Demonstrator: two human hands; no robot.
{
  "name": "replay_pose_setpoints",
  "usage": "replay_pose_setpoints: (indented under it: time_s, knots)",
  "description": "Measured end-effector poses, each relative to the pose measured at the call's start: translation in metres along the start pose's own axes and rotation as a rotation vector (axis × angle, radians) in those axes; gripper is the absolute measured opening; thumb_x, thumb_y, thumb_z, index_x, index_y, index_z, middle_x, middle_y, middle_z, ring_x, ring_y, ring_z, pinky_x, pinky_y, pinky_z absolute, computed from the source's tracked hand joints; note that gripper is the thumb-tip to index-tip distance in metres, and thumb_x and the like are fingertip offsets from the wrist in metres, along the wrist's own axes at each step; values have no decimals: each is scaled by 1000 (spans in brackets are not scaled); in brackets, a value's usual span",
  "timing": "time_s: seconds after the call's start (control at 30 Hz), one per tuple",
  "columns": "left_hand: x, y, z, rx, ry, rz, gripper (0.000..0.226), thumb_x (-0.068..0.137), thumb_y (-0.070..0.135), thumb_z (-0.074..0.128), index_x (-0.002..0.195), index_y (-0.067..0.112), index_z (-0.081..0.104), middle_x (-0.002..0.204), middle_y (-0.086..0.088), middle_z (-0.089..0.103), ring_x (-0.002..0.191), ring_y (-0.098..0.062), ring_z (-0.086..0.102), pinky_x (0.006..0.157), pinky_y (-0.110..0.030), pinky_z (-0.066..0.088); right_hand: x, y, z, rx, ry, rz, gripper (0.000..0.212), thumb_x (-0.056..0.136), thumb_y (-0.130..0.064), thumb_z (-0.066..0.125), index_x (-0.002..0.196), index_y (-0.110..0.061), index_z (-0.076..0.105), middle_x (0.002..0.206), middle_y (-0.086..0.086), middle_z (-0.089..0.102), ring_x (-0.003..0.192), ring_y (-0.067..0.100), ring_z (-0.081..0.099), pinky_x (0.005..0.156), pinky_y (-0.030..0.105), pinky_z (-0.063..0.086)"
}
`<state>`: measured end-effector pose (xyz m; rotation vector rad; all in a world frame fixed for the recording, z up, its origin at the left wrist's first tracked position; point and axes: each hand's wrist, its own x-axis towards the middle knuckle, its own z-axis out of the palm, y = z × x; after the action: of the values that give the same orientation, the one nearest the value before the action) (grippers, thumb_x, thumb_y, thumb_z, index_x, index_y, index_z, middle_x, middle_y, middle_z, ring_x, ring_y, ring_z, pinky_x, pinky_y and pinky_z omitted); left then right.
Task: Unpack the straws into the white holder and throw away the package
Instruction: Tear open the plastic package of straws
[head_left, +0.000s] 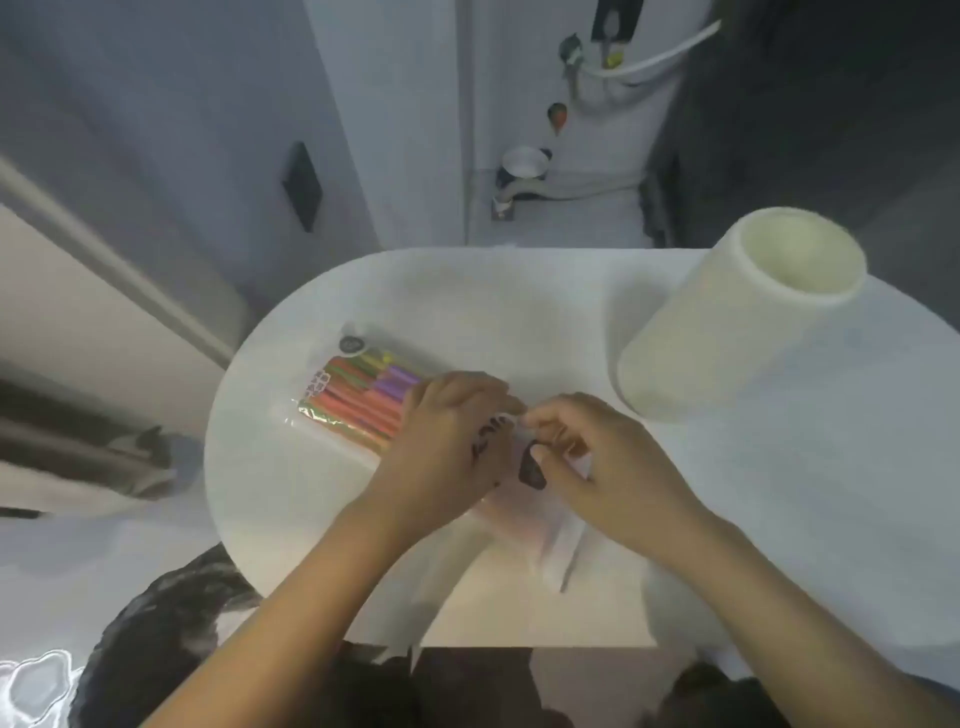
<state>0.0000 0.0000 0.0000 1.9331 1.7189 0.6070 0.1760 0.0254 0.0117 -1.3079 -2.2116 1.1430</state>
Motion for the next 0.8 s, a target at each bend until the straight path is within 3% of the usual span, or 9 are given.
replay_pose_setpoints:
  time_s: [0.07, 0.13, 0.3, 0.37, 0.43, 0.5, 0.57, 0.7, 0.8]
  knots:
    - [-2, -9, 12, 70, 22, 76, 39, 82, 32, 46, 108, 16, 71, 121, -2, 64, 120, -21, 53, 99, -22, 19, 4, 8, 10, -92, 19, -34, 22, 86, -23, 56, 105, -32, 58, 96, -19, 56, 84, 0, 57, 75, 17, 47]
    - [-1, -17, 20, 127, 16, 130, 43, 83, 36, 40, 103, 15, 71, 114, -1, 67, 113, -22, 58, 104, -31, 25, 8, 17, 16, -142, 46, -78, 22, 83, -22, 55, 104, -29, 60, 94, -17, 55, 83, 2, 56, 75, 20, 48]
    - [-3, -23, 32, 143, 118, 176, 33, 84, 30, 48, 106, 17, 69, 109, 4, 67, 113, -18, 58, 110, -40, 25, 4, 30, 25, -225, 126, -148, 18, 83, -20, 57, 99, -26, 62, 96, -13, 54, 94, 9, 52, 81, 25, 45]
    - [-5, -25, 32, 141, 60, 180, 39, 86, 38, 48, 118, 22, 64, 124, 4, 62, 130, -16, 47, 116, -39, 15, -3, 32, 25, -273, 109, -136, 21, 85, -21, 55, 105, -26, 61, 102, -11, 53, 100, 12, 49, 84, 27, 43]
    - [-10, -28, 29, 183, -76, 192, 55, 84, 54, 55, 135, 32, 51, 147, 5, 45, 144, -10, 24, 119, -35, -1, -12, 32, 23, -343, 92, -102, 26, 87, -25, 53, 113, -25, 57, 109, -7, 54, 103, 16, 48, 86, 30, 42]
    - [-15, -29, 25, 254, -208, 167, 83, 71, 68, 62, 144, 39, 36, 157, 6, 26, 148, -6, 7, 117, -33, -12, -20, 31, 21, -404, 97, -50, 33, 88, -29, 52, 120, -25, 54, 116, -1, 53, 107, 20, 47, 86, 31, 40]
    - [-16, -26, 24, 305, -257, 144, 92, 65, 70, 67, 146, 40, 31, 159, 6, 22, 148, -7, 3, 116, -34, -15, -29, 33, 21, -418, 80, 20, 39, 88, -33, 52, 125, -23, 50, 120, 3, 50, 111, 23, 45, 86, 32, 39]
    - [-21, -15, 27, 271, -206, 73, 81, 70, 59, 72, 142, 40, 40, 153, 6, 33, 147, -9, 10, 118, -40, -12, -37, 41, 22, -228, 63, 193, 52, 86, -33, 59, 132, -15, 43, 124, 11, 51, 106, 25, 55, 84, 31, 44]
    - [-27, -7, 33, 239, -159, 44, 70, 77, 50, 70, 141, 40, 42, 156, 4, 26, 148, -11, 7, 118, -39, -10, -40, 44, 30, 162, 134, 341, 56, 86, -20, 63, 134, -7, 38, 99, 10, 63, 78, 22, 66, 67, 26, 53]
